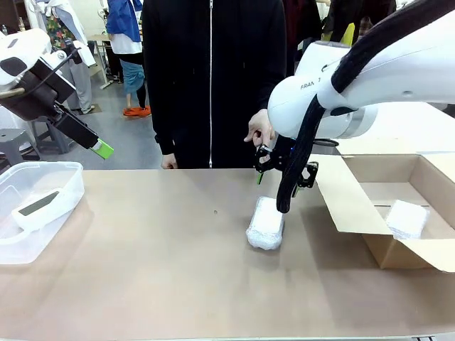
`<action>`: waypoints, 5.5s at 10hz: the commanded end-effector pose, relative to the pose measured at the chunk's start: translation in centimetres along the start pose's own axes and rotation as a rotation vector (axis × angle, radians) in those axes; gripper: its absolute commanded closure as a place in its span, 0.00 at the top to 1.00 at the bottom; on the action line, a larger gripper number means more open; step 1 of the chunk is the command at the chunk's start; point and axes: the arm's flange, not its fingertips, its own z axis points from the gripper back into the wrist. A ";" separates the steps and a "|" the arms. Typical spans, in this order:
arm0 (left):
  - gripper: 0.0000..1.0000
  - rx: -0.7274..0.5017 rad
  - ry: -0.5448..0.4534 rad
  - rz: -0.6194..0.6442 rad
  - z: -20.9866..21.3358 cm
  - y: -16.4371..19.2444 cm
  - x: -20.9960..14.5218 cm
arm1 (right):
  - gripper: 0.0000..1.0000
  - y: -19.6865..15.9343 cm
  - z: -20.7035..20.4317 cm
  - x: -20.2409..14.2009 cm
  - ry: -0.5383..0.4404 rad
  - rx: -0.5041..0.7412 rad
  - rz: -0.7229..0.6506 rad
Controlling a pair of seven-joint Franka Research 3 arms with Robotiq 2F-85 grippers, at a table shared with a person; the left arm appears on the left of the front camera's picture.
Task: Separate and place wrapped and unwrapped clocks.
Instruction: Pick up the Digital clock indicated by the person.
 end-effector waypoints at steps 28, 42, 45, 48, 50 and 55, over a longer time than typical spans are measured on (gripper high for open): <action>1.00 -0.017 -0.006 0.000 0.0 0.1 -0.1 | 1.00 1.5 -7.6 -0.8 0.075 -0.174 0.014; 1.00 -0.017 -0.006 0.000 0.0 0.1 -0.1 | 0.81 1.3 -10.7 0.6 0.133 -0.250 0.003; 1.00 -0.017 -0.006 0.000 0.0 0.1 -0.1 | 0.48 1.3 -10.2 0.3 0.128 -0.258 -0.003; 1.00 -0.017 -0.006 0.000 0.0 0.1 -0.1 | 0.25 1.3 -8.1 -0.6 0.094 -0.215 0.035; 1.00 -0.017 -0.006 0.000 0.0 0.1 -0.1 | 0.25 1.5 -2.9 -3.2 -0.020 -0.234 0.069; 1.00 -0.017 -0.006 0.000 0.0 0.1 -0.1 | 0.25 2.0 9.2 -10.1 -0.221 -0.163 0.162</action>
